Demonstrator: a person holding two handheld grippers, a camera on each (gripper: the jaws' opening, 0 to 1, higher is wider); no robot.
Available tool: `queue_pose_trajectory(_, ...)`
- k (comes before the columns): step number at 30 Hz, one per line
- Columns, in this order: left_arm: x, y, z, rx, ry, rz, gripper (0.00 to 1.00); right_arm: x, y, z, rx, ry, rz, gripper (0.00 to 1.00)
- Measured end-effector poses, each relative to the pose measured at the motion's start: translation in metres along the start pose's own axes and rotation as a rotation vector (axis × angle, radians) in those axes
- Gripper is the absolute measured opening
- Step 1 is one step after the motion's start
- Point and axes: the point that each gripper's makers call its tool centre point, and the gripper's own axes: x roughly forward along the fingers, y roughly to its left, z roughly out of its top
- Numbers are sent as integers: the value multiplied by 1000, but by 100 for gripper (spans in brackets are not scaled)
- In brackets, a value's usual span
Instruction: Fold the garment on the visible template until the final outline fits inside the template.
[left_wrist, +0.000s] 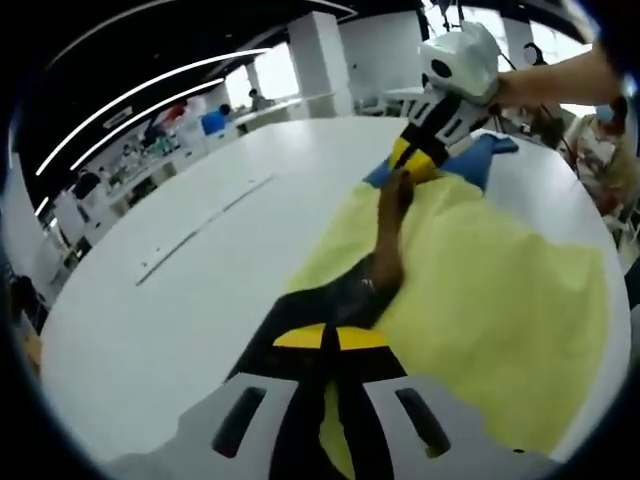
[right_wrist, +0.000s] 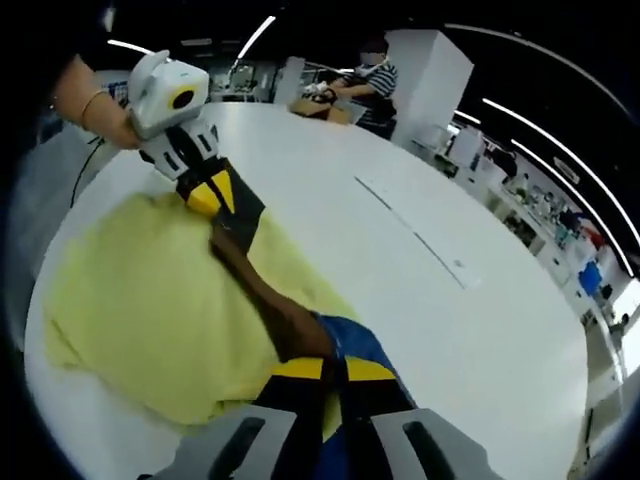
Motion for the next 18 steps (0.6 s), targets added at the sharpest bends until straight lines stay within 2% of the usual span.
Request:
queue_pose_trajectory(3, -3, 3, 9, -33, -23, -3, 0, -4, -6, 17, 104, -75, -18, 0)
queue_pose_trajectory(8, -8, 21, 25, -139, -81, 40, 0, -3, -17, 30, 171, -107, -44, 0)
queue_pose_trajectory(10, -8, 33, 30, -196, -107, 67, 0, -1, -24, 30, 203, -96, -73, 0)
queue_pose_trajectory(13, -8, 46, 35, -223, -127, 95, 0, 3, -32, 33, 241, -94, -96, 0)
queue_pose_trajectory(16, -4, 59, 41, -270, -157, 115, 0, 9, -37, 36, 225, -90, -120, 0)
queue_pose_trajectory(18, 1, 64, 40, -271, -148, 121, 0, 13, -40, 36, 217, -85, -137, 0)
